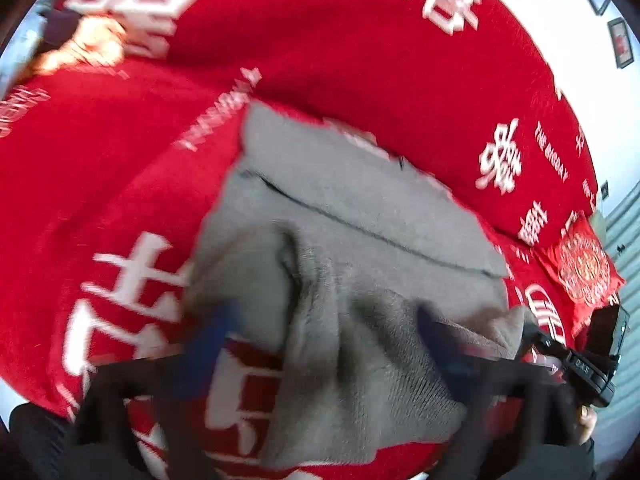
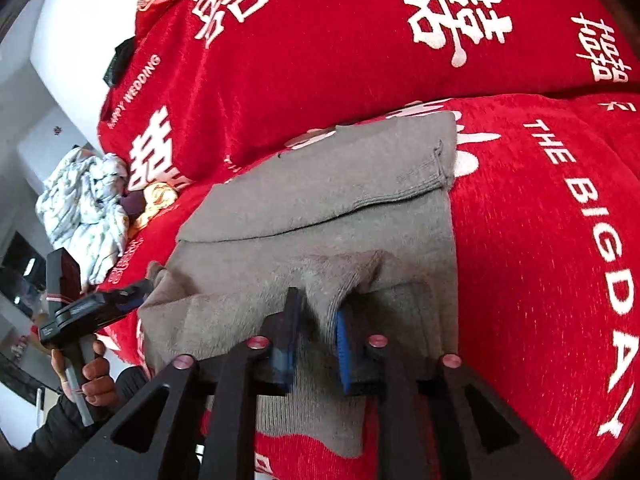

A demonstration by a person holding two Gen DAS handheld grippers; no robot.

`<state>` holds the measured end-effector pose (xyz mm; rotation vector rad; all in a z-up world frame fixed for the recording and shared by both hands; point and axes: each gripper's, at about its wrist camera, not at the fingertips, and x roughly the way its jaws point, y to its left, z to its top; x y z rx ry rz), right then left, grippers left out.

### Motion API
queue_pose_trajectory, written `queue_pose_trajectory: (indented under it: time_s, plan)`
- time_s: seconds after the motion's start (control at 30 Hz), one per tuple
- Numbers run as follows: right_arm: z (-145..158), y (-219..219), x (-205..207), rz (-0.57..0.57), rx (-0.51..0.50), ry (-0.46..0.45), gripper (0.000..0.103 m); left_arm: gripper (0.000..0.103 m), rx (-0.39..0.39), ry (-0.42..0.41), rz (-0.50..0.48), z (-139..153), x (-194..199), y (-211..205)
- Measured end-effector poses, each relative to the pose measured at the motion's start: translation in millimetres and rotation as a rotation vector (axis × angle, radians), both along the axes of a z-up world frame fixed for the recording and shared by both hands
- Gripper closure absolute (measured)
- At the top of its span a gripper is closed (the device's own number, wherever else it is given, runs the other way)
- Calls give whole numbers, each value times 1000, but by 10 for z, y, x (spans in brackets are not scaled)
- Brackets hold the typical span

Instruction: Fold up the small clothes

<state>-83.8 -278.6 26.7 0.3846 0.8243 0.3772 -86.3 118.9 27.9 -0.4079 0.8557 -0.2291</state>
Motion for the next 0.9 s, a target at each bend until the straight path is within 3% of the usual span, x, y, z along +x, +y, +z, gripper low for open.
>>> queue_pose_trajectory:
  time_s: [0.03,0.07,0.1,0.3,0.33,0.37,0.43,0.47,0.5,0.63,0.8,0.83,0.87,0.9]
  plan:
    - [-15,-12,-34,2,-7,-4,58,2,12,-14,-2,8,-53,16]
    - [-38,-23,-86,-1,-20,-4,39,2,18,-12,-24,4,-86,16]
    - [-58,-36,-120,-4,-25,-7,36,2,16,5,-43,-28,-122,13]
    - [-245,-148,-220,1,31,26,36,5,28,89,-122,-246,-38,-233]
    - [-257,-155,-210,5,43,29,36,11,31,98,-136,-269,-15,-285]
    - [-267,-161,-198,9,44,33,36,31,33,119,-162,-305,16,-350]
    - [-263,-144,-184,21,19,41,38,35,92,126,-170,-318,14,-463]
    - [-256,-142,-190,24,8,44,39,42,114,121,-177,-308,-4,-498]
    - [-255,-148,-204,29,8,48,40,53,133,123,-187,-307,-21,-532]
    - [-352,-104,-270,68,53,113,49,53,126,120,-190,-315,-55,-512]
    - [-392,13,-199,89,36,93,54,53,107,111,-189,-319,-28,-501]
    - [-394,6,-170,92,52,95,60,54,111,110,-185,-306,-15,-500]
    - [-403,3,-130,95,70,105,88,70,111,106,-182,-297,-18,-494]
    - [-422,12,-101,112,88,124,95,84,100,112,-187,-300,-13,-483]
